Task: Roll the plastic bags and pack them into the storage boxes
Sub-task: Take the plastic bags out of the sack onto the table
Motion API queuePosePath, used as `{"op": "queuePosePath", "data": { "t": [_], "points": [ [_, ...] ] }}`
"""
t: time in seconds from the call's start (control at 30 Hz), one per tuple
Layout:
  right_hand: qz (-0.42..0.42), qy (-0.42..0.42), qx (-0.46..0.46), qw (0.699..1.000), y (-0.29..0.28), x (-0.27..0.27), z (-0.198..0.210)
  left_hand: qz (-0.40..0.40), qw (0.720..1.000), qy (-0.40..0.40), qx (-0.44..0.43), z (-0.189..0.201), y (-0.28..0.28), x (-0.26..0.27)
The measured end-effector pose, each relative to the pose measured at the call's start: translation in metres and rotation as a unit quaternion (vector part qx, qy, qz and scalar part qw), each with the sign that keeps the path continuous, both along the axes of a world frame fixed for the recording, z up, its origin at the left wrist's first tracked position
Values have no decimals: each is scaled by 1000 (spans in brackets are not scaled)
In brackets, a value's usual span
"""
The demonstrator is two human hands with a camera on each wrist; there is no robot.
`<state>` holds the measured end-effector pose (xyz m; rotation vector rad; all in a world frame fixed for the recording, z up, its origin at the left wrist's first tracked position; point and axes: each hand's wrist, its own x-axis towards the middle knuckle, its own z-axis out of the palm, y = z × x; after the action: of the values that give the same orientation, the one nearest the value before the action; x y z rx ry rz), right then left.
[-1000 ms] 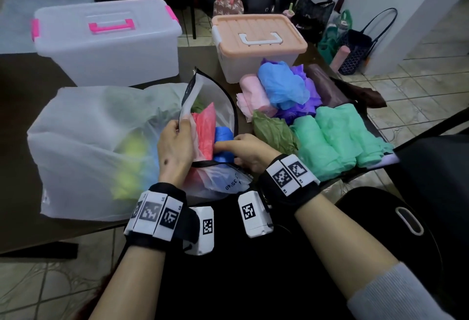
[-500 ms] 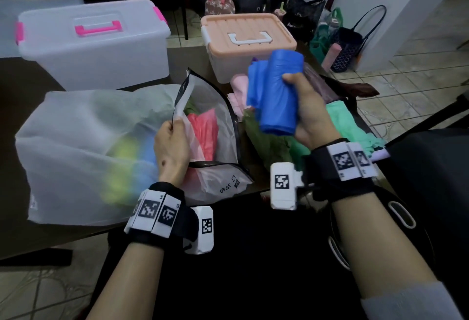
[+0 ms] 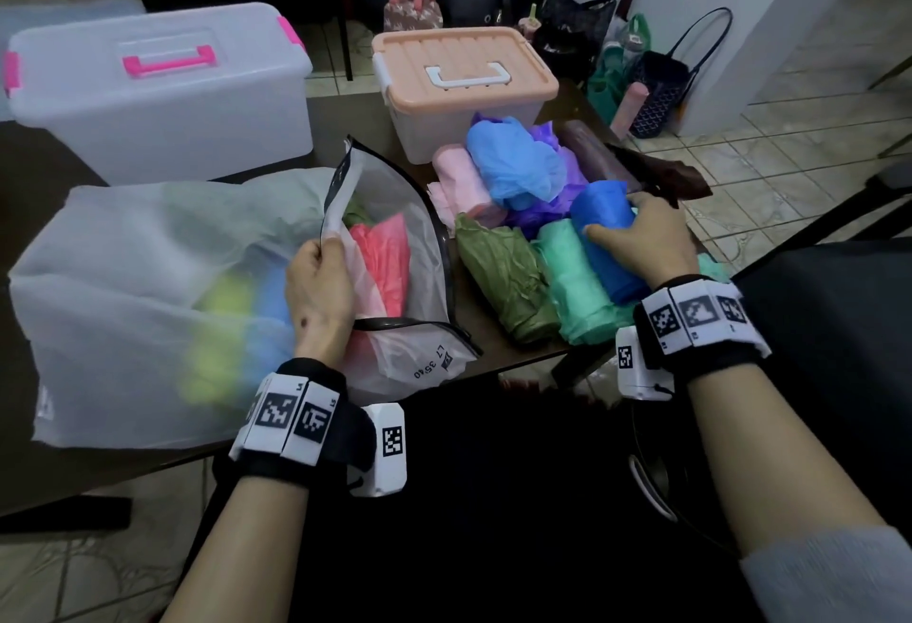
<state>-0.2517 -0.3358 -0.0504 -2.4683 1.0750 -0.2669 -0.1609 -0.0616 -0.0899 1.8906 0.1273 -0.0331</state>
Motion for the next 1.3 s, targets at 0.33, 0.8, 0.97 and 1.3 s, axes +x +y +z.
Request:
{"op": "queuePosePath", "data": {
  "t": [0.33,0.8,0.97,1.3],
  "points": [
    [25,-89,-158,983,39,7,1,5,999,5,-32,-1,1,0],
    [73,-15,619,782,192,56,-18,17,997,33,-71,-7,25,-6],
    [89,-18,539,837,199,62,-25,17,994,37,-104,-11,27,-4],
    [109,-179,174,962,138,41,27,12,992,40,-121,-14,26,-1]
  ]
}}
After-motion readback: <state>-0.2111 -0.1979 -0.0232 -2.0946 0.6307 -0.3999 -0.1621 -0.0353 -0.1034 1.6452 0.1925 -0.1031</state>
